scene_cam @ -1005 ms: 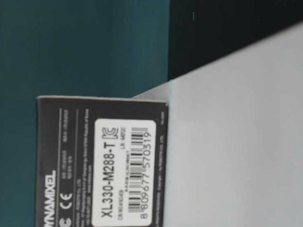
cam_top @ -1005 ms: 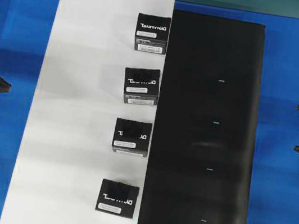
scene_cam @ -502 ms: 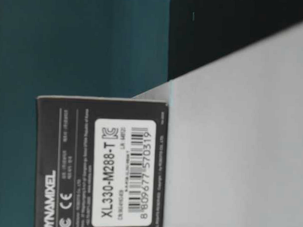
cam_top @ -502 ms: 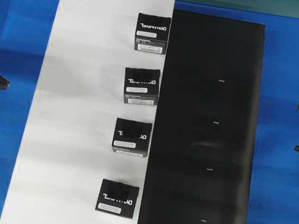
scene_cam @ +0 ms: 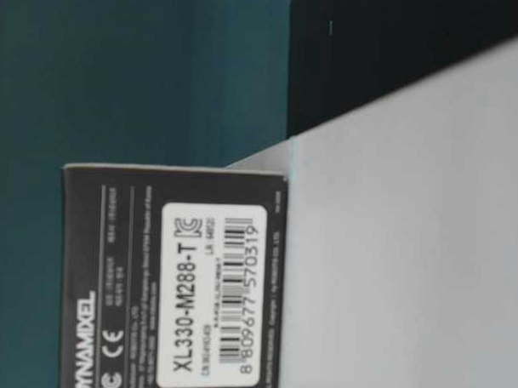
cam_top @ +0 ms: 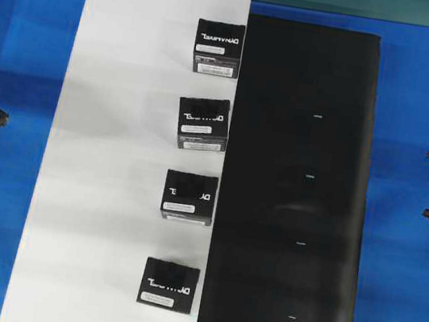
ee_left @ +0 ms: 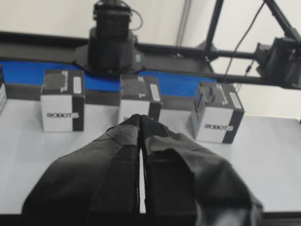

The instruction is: Place the box from the black base onto the white base.

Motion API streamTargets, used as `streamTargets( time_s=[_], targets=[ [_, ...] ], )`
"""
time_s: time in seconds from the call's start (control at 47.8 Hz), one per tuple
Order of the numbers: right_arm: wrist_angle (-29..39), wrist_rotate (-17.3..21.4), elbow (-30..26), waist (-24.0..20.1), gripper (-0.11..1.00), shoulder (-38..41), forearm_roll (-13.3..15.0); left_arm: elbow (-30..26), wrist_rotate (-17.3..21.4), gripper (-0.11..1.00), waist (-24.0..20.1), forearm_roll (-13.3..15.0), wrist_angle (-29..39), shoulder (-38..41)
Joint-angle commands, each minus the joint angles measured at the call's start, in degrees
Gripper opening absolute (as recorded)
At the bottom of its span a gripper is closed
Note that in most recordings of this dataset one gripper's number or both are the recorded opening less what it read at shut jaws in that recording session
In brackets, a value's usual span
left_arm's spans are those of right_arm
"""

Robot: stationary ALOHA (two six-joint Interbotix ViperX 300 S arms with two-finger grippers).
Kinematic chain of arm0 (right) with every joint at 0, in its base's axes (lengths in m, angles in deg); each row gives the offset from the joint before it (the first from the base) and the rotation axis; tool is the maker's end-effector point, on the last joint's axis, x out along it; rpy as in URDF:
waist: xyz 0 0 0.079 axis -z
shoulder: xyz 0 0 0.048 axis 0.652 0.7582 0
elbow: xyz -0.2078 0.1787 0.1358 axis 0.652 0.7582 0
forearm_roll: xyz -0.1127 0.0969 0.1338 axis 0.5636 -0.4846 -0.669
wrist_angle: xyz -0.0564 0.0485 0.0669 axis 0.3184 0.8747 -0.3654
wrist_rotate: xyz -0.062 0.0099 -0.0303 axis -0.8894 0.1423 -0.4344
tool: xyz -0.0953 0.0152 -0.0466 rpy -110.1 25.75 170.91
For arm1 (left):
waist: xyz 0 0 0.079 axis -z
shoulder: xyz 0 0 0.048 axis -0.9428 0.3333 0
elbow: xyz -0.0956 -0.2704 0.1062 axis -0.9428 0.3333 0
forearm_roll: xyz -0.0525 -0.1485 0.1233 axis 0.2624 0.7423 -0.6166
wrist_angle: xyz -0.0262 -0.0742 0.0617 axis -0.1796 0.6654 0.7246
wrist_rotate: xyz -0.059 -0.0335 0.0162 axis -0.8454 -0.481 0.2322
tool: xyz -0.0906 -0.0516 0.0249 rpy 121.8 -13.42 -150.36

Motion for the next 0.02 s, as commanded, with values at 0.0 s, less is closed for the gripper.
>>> streamTargets(
  time_s=[0.0],
  targets=[
    [-0.3, 0.1, -0.4, -0.1, 0.99, -0.1, 0.1, -0.9, -0.2, 0.00, 0.0, -0.2, -0.6, 0.4]
  ],
)
